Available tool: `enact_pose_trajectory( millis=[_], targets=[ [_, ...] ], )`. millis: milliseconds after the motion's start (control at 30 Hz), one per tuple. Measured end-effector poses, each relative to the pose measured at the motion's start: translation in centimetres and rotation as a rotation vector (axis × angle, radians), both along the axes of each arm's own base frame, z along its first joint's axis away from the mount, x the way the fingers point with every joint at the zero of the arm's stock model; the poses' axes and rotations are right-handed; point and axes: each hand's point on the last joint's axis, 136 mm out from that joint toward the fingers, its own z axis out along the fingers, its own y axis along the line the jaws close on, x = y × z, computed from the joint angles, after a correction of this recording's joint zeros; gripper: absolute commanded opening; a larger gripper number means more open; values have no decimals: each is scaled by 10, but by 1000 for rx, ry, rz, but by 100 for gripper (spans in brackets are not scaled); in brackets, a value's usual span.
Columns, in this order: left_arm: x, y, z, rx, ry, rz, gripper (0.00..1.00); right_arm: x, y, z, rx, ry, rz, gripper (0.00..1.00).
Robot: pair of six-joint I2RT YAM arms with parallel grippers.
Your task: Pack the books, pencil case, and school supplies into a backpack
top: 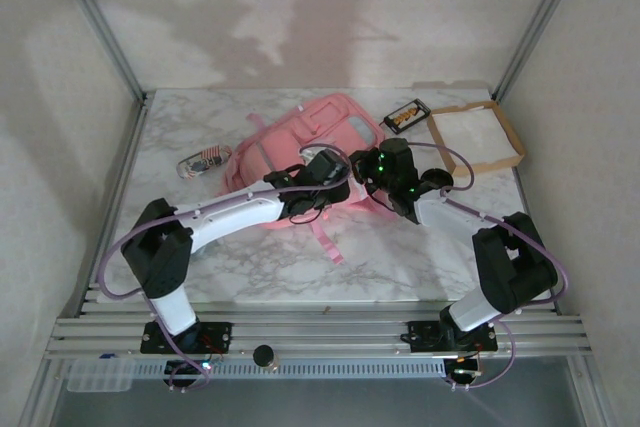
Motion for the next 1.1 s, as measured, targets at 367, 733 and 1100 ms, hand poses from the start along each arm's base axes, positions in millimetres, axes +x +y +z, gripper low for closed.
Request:
enact_pose_trajectory(
  millis=[367, 733, 1100],
  targets=[
    [8, 3, -12, 32, 10, 47, 30, 0, 0, 0, 1, 2, -2, 0],
    [14, 12, -16, 56, 4, 82, 0, 2, -1, 2, 5, -9, -8, 0],
    [0, 25, -10, 10, -12, 59, 0, 3, -4, 3, 19, 0, 17, 0]
  ],
)
